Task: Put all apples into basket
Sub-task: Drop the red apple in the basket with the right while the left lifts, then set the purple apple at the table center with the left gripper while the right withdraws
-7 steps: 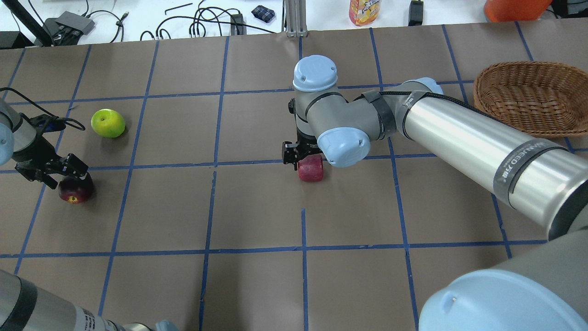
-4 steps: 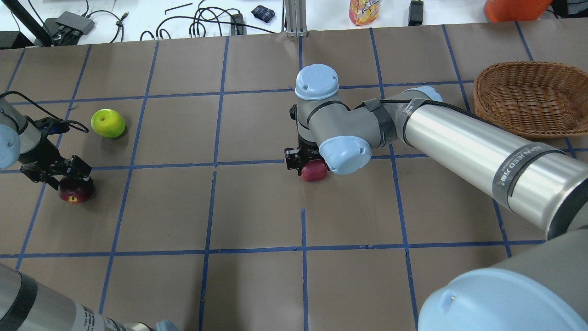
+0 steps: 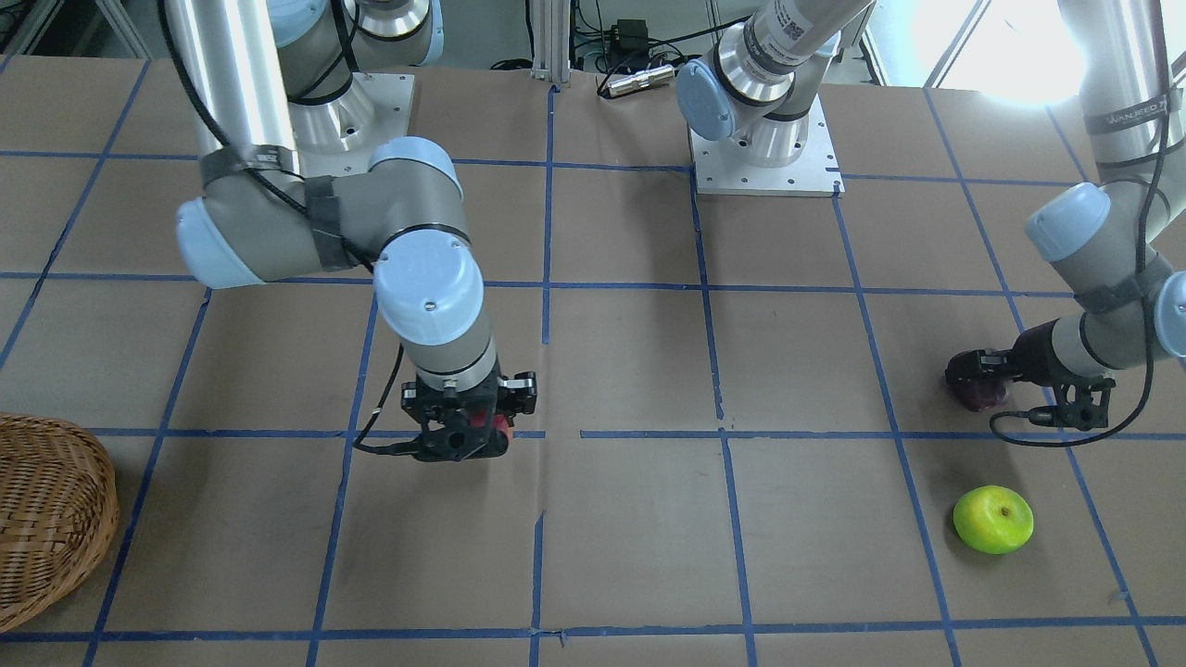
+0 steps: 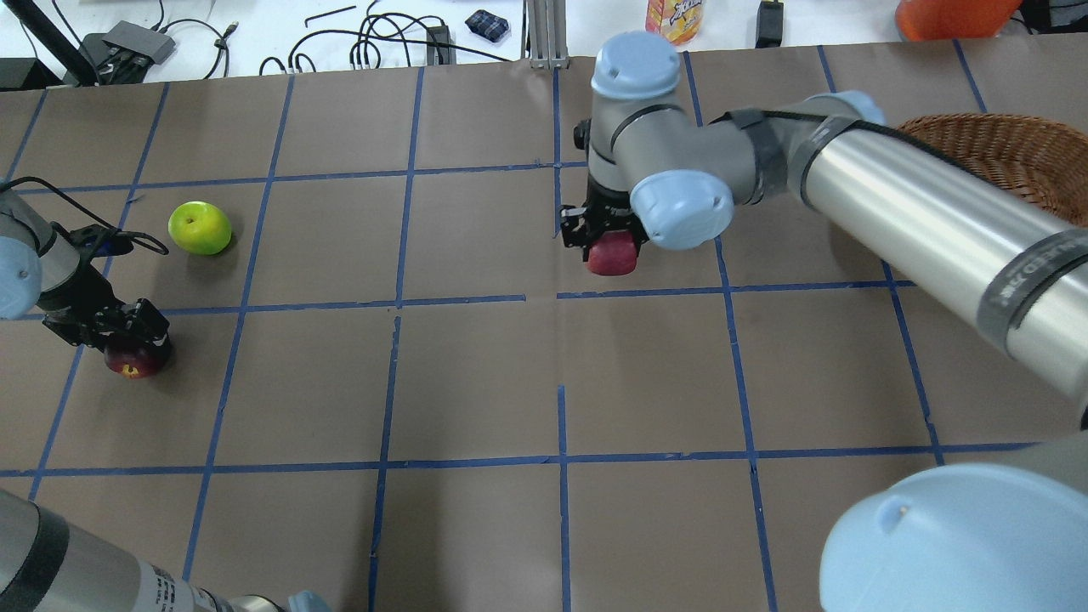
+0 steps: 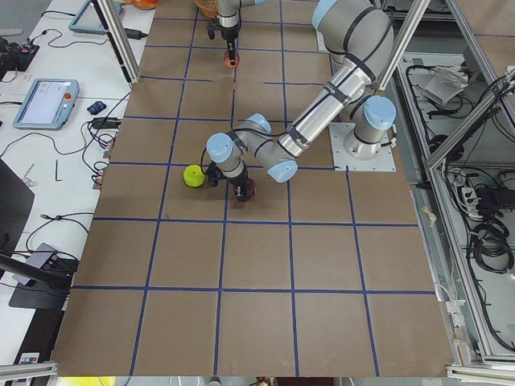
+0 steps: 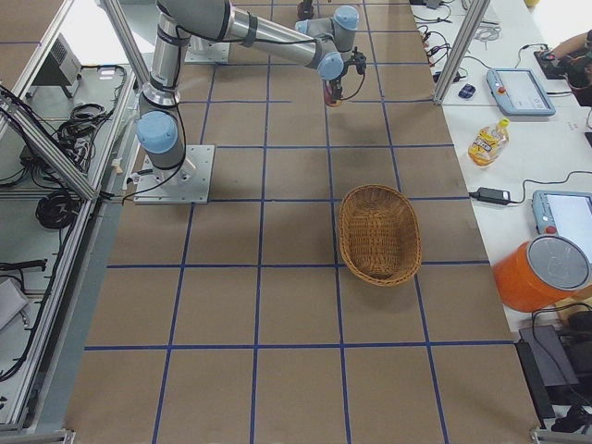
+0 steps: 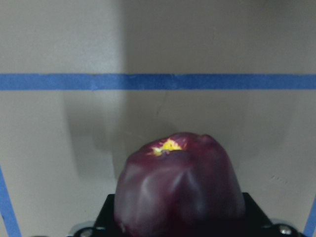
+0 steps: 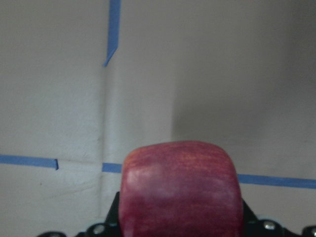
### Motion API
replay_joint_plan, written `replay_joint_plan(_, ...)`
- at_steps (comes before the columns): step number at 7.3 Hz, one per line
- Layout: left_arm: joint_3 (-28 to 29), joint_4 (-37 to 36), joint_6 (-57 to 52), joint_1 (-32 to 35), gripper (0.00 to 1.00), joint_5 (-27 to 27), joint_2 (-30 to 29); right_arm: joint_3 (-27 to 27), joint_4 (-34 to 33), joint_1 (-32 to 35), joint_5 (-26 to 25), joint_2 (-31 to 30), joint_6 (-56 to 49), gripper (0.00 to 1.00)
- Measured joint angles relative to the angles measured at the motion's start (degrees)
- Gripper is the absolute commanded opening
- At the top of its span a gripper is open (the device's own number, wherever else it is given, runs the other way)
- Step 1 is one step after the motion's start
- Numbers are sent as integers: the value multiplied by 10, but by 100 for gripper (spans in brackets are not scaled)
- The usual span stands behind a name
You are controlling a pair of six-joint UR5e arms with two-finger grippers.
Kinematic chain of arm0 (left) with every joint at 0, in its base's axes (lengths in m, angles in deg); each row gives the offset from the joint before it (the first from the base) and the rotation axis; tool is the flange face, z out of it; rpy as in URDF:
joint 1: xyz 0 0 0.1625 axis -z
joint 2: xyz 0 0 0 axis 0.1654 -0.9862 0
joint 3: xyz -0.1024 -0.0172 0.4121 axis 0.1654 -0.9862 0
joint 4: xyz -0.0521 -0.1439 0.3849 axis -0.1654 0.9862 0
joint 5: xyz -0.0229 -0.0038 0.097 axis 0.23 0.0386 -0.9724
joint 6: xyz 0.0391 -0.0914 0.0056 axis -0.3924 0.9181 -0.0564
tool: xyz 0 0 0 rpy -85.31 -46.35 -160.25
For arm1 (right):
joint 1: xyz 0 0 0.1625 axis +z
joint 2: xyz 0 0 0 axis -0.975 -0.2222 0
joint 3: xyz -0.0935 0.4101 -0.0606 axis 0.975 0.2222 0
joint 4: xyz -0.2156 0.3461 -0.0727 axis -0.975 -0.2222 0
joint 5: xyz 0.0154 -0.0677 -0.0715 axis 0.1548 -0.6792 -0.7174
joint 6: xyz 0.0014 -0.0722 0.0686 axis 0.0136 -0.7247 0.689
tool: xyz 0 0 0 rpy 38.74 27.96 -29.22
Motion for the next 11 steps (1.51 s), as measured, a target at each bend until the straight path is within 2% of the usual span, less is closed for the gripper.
replay_joint_plan(2, 14, 25, -8, 22, 0, 10, 25, 52, 99, -130, -4, -18, -57, 6)
replay_joint_plan(4, 38, 106, 0, 110, 0, 51, 78, 81, 131, -268, -5, -9, -249, 6)
replay_joint_plan(5, 43, 127, 28, 173, 0, 65, 95, 106, 127, -327, -10, 17, -334, 6)
replay_joint_plan(6, 46, 124, 87, 241, 0, 88, 99, 144, 119, -370, -22, 51, -389, 6)
replay_joint_plan(8, 52, 27, 289, 397, 0, 129, 65, 212, 117, -440, -36, 115, -481, 7)
replay_joint_plan(9, 62, -23, 402, 464, 0, 133, 36, 226, 106, -470, -37, 132, -516, 21)
replay_joint_plan(10, 76, -51, 488, 510, 22, 136, 8, 231, 85, -487, -38, 143, -548, 99)
replay_joint_plan(11, 85, -74, 554, 548, 99, 137, -16, 232, 69, -496, -37, 150, -566, 100)
